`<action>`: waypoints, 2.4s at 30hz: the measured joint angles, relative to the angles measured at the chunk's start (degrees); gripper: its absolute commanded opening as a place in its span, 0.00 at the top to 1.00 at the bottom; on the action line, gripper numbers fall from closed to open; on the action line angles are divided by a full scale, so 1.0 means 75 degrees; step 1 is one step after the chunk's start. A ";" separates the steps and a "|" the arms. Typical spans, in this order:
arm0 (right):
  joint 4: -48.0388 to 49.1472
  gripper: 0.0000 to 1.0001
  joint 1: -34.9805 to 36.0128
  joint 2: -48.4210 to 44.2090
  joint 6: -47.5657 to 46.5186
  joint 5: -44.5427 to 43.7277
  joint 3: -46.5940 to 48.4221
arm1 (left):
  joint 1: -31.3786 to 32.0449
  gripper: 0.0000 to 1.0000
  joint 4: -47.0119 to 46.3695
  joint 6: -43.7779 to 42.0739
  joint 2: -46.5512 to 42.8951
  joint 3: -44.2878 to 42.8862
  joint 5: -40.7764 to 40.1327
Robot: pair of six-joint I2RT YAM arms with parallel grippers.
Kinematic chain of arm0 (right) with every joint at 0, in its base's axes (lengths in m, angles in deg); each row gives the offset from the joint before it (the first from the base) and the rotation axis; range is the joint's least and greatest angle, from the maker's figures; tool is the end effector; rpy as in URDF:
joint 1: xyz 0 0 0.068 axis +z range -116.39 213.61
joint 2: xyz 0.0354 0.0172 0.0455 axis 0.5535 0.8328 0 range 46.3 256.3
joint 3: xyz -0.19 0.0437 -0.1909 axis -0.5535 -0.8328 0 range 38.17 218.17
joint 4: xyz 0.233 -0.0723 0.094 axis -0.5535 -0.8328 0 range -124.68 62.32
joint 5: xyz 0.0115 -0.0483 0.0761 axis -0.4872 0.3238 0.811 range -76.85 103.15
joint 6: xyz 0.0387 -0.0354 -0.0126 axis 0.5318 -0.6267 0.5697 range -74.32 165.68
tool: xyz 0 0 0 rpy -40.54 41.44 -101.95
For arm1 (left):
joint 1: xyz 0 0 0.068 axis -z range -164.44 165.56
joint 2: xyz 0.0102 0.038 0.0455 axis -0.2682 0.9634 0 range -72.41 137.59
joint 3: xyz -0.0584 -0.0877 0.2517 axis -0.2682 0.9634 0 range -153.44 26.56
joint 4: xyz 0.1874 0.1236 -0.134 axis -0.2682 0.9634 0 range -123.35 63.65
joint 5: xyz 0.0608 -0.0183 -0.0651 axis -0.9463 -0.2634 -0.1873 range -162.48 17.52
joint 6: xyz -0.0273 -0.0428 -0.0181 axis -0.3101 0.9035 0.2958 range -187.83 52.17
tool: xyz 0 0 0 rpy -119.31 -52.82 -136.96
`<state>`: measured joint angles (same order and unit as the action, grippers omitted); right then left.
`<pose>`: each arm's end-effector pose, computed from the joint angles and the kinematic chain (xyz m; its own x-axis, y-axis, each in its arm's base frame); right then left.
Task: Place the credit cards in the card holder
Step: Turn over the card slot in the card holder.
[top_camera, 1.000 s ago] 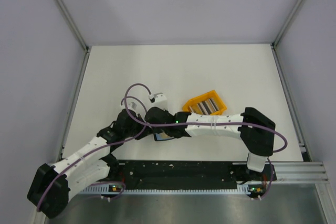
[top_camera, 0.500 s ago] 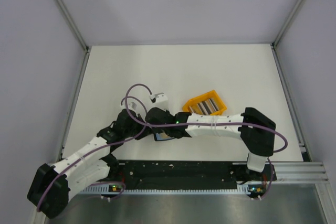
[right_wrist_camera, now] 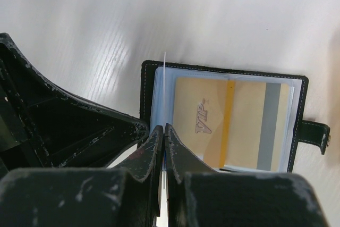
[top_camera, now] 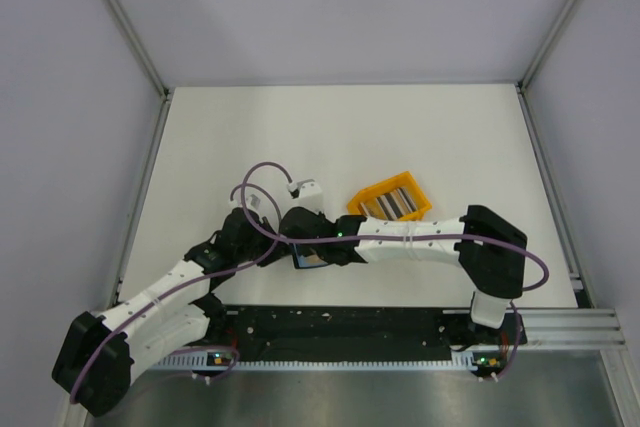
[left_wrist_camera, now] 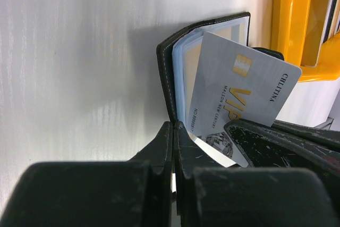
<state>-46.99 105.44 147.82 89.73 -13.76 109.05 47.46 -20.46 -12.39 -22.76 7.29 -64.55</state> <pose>0.1344 0.3580 0.2180 -0.6975 -0.1371 -0.7034 -0.3777 0.9045 0.1982 0.1419 -0.0942 0.1677 -0.8314 -0.4432 -0.3353 -0.1339 0.7453 -0.6532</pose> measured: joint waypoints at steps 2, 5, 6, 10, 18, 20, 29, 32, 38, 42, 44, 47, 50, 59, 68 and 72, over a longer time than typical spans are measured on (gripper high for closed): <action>0.0009 1.00 0.0000 0.0000 0.0009 0.0055 0.0000 | 0.0000 1.00 0.0000 0.0000 0.0000 0.0000 0.0000; 0.0009 1.00 0.0000 0.0000 0.0009 0.0111 0.0000 | 0.0000 1.00 0.0000 0.0000 0.0000 0.0000 0.0000; 0.0009 1.00 0.0000 0.0000 0.0006 0.0119 0.0000 | 0.0000 1.00 0.0000 0.0000 0.0000 0.0000 0.0000; 0.0012 1.00 0.0000 0.0032 0.0000 0.0122 0.0000 | 0.0000 1.00 0.0000 0.0003 0.0000 0.0000 0.0000; -0.0070 1.00 0.0000 0.0271 -0.0073 0.0052 0.0003 | 0.0000 1.00 0.0006 0.0003 0.0000 0.0000 -0.0003; -0.0102 1.00 0.0000 0.0274 -0.0079 0.0003 0.0006 | 0.0000 1.00 0.0003 0.0003 0.0000 0.0000 -0.0003; -0.0294 1.00 0.0000 0.0259 -0.0189 -0.0455 0.0020 | 0.0000 1.00 0.0003 0.0006 0.0000 0.0000 -0.0003; -0.0420 1.00 0.0000 0.0216 -0.0187 -0.0571 0.0020 | 0.0000 1.00 0.0003 0.0006 0.0000 0.0000 -0.0003; -0.0621 1.00 0.0006 0.0012 -0.0184 -0.0833 0.0023 | 0.0003 1.00 0.0000 0.0006 0.0000 0.0000 -0.0003; -0.0769 1.00 0.0006 -0.0216 -0.0189 -0.1067 0.0020 | 0.0000 1.00 0.0003 0.0003 0.0000 0.0000 -0.0003; -0.0857 1.00 0.0006 -0.0254 -0.0189 -0.1180 0.0020 | 0.0003 1.00 0.0003 0.0003 0.0000 0.0000 -0.0003; -0.1000 1.00 0.0006 -0.0254 -0.0187 -0.1297 0.0017 | 0.0003 1.00 0.0003 0.0006 0.0000 0.0000 -0.0003; -0.1128 1.00 0.0003 -0.0256 -0.0187 -0.1402 0.0009 | 0.0000 1.00 0.0003 0.0003 0.0000 0.0000 -0.0003; -0.1285 1.00 -0.0198 -0.0469 -0.0044 -0.1492 -0.0254 | 0.0003 1.00 0.0003 0.0003 0.0000 0.0000 -0.0003; -0.1139 1.00 -0.0790 -0.1093 0.0047 -0.0796 -0.0962 | 0.0003 1.00 0.0006 -0.0026 0.0020 0.0009 -0.0087; -0.0434 1.00 -0.0927 -0.1396 -0.0052 0.0189 -0.1434 | 0.0003 1.00 0.0006 -0.0146 0.0248 0.0044 -0.0201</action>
<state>-50.24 98.49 137.35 89.34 -12.34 98.29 47.48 -20.42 -13.48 -20.91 7.62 -66.06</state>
